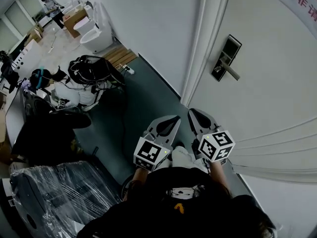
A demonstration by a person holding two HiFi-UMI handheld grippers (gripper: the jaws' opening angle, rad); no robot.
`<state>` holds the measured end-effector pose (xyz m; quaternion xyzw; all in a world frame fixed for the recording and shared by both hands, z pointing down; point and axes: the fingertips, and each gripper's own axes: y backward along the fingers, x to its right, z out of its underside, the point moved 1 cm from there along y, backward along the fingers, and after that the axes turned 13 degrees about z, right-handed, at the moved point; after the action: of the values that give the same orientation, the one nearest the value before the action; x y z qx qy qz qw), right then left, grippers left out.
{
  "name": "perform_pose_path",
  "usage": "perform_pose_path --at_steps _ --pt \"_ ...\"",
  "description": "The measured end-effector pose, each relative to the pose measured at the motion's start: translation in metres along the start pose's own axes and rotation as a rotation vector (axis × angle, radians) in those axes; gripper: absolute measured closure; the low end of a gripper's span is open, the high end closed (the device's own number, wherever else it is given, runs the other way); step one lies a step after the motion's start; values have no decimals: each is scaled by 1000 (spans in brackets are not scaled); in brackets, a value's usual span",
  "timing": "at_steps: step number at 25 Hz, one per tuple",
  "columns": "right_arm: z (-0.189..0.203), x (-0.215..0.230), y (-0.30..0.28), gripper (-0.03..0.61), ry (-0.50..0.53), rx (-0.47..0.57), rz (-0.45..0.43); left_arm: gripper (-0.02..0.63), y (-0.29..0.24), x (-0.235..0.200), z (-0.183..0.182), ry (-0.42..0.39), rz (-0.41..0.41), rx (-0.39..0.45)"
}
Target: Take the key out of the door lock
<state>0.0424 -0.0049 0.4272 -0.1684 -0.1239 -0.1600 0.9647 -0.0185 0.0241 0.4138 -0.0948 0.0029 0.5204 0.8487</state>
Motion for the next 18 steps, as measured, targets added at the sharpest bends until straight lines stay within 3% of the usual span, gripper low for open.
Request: perform_pose_path --at_steps 5,11,18 --pt "3 9 -19 568 5 -16 1 606 -15 -15 0 -15 18 -34" --pt "-6 38 -60 568 -34 -3 15 606 -50 -56 -10 -11 25 -19" --pt "-23 70 -117 566 -57 -19 38 606 -95 -122 -21 -27 41 -52"
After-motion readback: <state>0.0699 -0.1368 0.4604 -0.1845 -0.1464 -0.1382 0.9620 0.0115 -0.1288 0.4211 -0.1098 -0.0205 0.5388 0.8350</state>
